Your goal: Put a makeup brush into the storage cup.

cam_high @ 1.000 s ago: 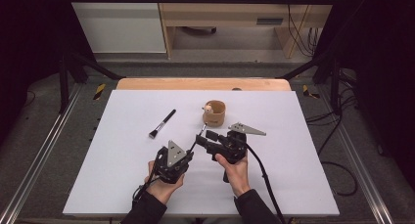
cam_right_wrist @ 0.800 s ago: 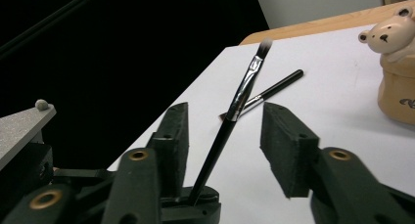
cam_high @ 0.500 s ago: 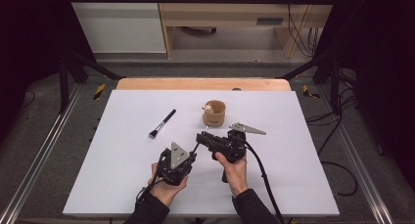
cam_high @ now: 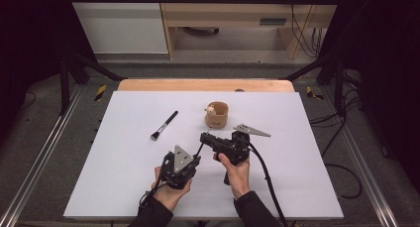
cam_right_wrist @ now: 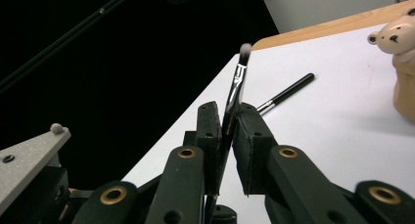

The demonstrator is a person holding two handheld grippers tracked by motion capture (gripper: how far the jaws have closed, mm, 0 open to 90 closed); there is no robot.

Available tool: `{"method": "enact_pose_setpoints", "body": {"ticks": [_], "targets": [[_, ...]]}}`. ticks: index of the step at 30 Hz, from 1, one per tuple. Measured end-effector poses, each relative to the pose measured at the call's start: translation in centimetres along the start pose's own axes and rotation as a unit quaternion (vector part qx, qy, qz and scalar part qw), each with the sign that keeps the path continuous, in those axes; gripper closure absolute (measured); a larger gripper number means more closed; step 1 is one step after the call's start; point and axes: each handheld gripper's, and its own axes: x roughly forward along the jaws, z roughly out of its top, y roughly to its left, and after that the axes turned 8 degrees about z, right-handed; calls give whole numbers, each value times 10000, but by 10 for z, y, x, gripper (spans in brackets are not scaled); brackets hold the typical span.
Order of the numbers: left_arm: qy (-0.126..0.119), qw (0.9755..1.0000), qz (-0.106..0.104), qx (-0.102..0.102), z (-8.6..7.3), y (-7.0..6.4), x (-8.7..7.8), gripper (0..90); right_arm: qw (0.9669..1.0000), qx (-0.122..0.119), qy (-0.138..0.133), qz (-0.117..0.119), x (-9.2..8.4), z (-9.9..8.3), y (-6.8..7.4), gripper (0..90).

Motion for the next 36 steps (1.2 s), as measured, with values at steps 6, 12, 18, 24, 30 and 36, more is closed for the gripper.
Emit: {"method": "enact_pose_setpoints", "body": {"ticks": [6,12,18,24,30,36], "targets": [[29,10000,-10,38,-1,-2,2,840,10000,-24,18,72,0,-1,1,839],[28,10000,-23,67,-1,-1,2,834,9998,-67,33,182,0,-1,2,848],[55,9999,-77,67,-1,2,3,724,9997,-185,2,131,-2,1,1,848],[-68,9994,-323,99,0,11,0,597,9991,-390,-61,-179,-11,8,-2,848],[-138,9991,-398,25,2,24,-5,468,9977,-571,-91,-350,-20,14,-5,848],[-218,9988,-432,-33,2,41,-11,345,9959,-732,-75,-523,-26,17,-8,848]]}}
